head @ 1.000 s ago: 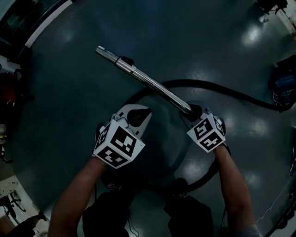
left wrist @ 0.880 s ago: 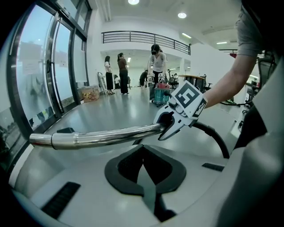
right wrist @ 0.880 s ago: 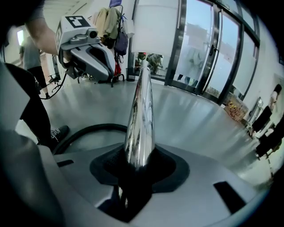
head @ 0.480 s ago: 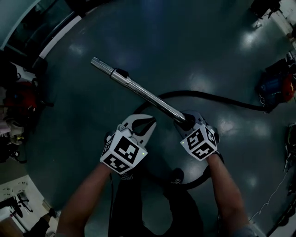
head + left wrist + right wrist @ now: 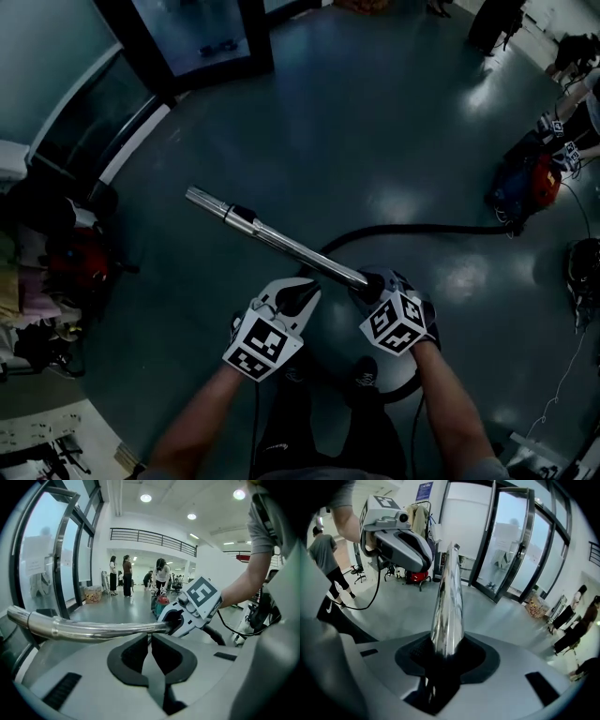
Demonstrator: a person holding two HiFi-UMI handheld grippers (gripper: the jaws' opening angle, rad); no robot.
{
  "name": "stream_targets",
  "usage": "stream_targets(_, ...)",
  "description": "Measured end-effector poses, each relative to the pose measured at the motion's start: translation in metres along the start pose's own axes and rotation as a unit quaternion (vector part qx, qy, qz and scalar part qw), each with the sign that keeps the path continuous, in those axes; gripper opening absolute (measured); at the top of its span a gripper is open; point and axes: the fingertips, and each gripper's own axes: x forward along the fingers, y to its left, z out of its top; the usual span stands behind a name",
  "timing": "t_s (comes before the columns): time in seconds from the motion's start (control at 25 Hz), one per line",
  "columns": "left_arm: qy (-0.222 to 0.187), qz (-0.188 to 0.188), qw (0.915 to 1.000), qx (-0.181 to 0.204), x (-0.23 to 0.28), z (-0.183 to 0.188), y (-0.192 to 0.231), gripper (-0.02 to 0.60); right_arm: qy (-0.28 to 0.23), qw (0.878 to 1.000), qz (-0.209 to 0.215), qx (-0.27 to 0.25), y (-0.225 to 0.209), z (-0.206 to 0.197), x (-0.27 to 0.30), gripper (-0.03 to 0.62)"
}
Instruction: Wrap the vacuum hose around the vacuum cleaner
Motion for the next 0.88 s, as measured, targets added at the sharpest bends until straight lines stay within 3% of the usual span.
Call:
stream_targets(0.28,-0.020,-0.028,0.9985,0.042,-0.047,0.072,-0.021,0.032,0.021,1.000,-0.017,0.008,0.013,0.034,-0.068,0.140)
stream_targets(0.52,-0.033,-0.057,0.9941,0.086,-0.078,0.109,-0.045,0.095,0.030,0.999,-0.025,0.026,0.037,0.051,-0.112,0.137)
stream_targets(0.72,-0.006,-0.104,0.9798,0.171,-0.088,0.125,-0.078,0.233,0.040,0.998,-0.029,0.030,0.043,0.047,-0.139,0.135)
stream_targets(0.88,0.009,-0.105,0.9688,0.224,-0.096,0.139,-0.094,0.240,0.045,0.998,-0.037,0.023,0.043,0.049,-0.151,0.135)
